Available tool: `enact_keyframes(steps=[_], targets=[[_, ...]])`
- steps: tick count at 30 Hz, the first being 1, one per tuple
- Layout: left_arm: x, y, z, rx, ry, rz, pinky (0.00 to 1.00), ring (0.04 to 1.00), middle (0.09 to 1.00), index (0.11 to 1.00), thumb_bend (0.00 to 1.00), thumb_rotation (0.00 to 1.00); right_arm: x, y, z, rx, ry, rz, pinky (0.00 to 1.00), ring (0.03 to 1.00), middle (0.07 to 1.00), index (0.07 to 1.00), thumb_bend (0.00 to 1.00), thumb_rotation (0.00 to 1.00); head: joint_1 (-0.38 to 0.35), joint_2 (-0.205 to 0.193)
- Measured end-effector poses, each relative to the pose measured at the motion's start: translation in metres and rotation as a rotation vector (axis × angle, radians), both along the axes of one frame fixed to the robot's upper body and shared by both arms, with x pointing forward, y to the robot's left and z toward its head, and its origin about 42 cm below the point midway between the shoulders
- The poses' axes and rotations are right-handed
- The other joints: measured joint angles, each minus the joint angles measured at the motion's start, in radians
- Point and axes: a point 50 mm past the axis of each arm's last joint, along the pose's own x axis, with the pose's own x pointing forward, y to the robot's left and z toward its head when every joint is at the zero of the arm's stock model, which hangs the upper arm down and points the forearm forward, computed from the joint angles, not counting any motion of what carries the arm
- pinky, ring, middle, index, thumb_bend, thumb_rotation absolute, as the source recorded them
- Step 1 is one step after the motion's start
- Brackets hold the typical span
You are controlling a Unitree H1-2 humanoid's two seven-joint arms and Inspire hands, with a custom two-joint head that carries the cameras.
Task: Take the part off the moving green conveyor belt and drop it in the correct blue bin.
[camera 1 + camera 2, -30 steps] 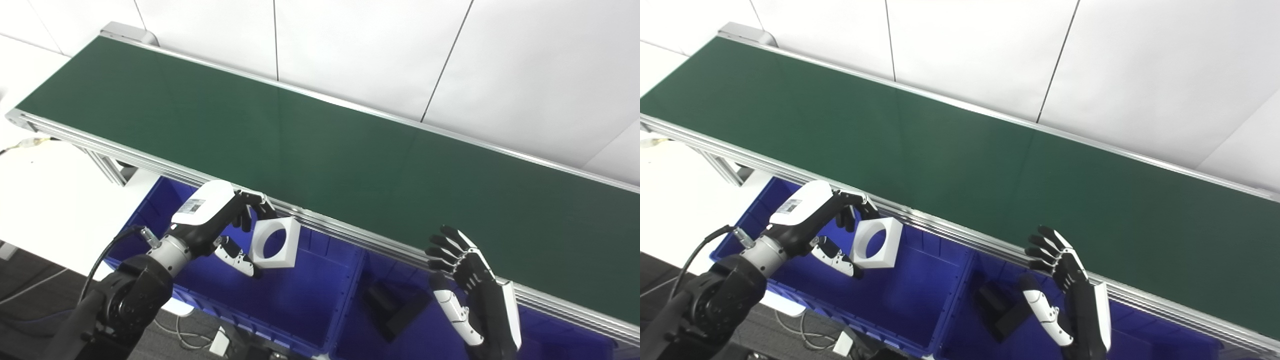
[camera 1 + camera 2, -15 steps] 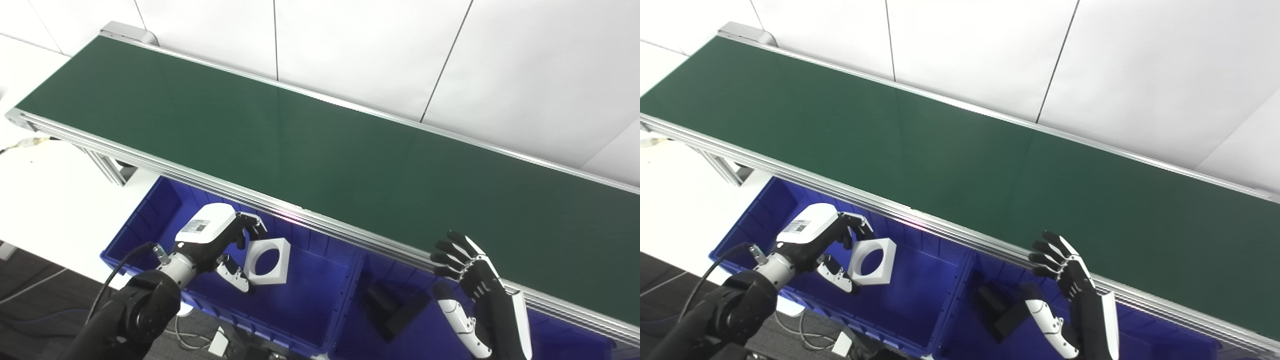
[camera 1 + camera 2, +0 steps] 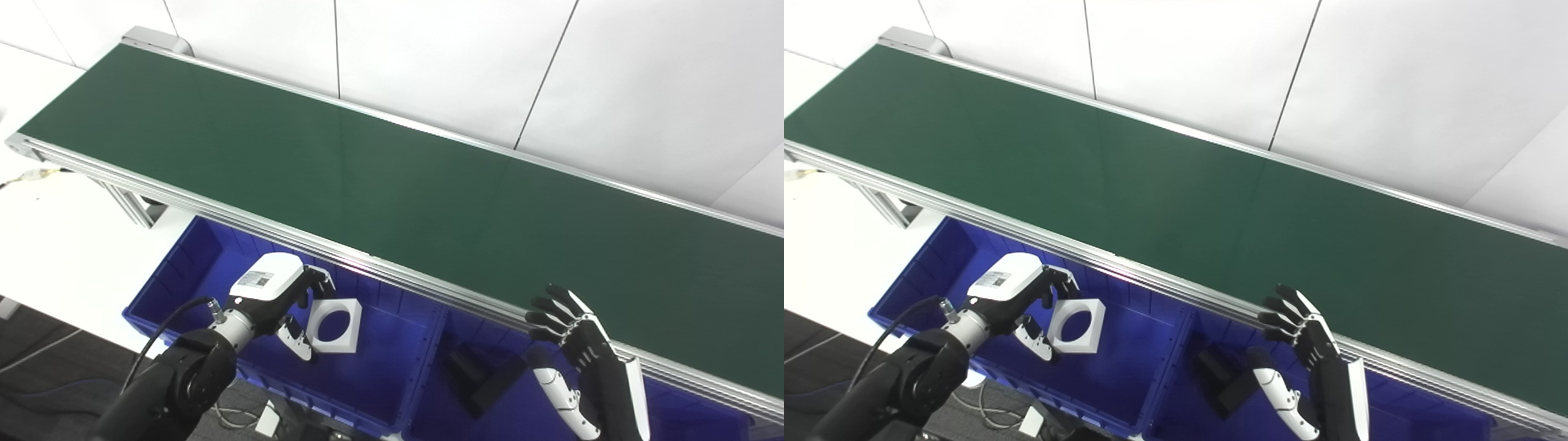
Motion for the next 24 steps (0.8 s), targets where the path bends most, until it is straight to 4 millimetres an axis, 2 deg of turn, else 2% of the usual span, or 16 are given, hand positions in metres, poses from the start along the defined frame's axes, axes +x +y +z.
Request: enact_keyframes(steps=[2, 3, 5, 9, 15, 21, 24], targets=[[0.0, 0.0, 0.0, 0.005, 0.002, 0.008, 0.57, 0.598, 0.477, 0.517, 0.52, 0.0, 0.0, 0.001, 0.0, 0.002, 0.0, -0.001, 0.63, 0.709, 0.766, 0.83, 0.45, 0.55, -0.003, 0.0], [0.0, 0.0, 0.001, 0.008, 0.001, 0.009, 0.6, 0.644, 0.598, 0.623, 0.61, 0.0, 0.0, 0.001, 0.0, 0.002, 0.0, -0.001, 0.63, 0.71, 0.767, 0.832, 0.45, 0.54, -0.005, 0.0], [0.0, -0.001, 0.005, 0.014, 0.0, 0.01, 0.63, 0.699, 0.732, 0.751, 0.69, 0.0, 0.0, 0.001, 0.0, 0.004, -0.001, 0.0, 0.63, 0.712, 0.768, 0.833, 0.44, 0.54, -0.005, 0.0], [0.001, -0.005, 0.015, 0.043, 0.01, 0.008, 0.66, 0.767, 0.87, 0.919, 0.75, 0.0, 0.0, 0.002, 0.001, 0.005, -0.001, 0.001, 0.63, 0.71, 0.766, 0.835, 0.46, 0.54, -0.014, 0.003], [-0.003, -0.004, 0.02, 0.066, 0.031, 0.023, 0.66, 0.793, 0.93, 0.996, 0.78, 0.0, 0.001, 0.003, 0.001, 0.009, -0.002, -0.001, 0.63, 0.711, 0.766, 0.835, 0.47, 0.54, -0.04, 0.009], [-0.005, -0.006, 0.038, 0.065, -0.005, 0.025, 0.68, 0.796, 0.931, 0.997, 0.81, 0.0, 0.001, 0.004, 0.001, 0.011, -0.002, 0.0, 0.64, 0.718, 0.77, 0.835, 0.49, 0.57, -0.06, 0.008], [-0.006, -0.006, 0.047, 0.06, -0.029, 0.025, 0.68, 0.802, 0.926, 0.987, 0.78, 0.0, 0.002, 0.004, 0.0, 0.011, 0.001, 0.0, 0.63, 0.717, 0.771, 0.836, 0.5, 0.58, -0.067, 0.006]])
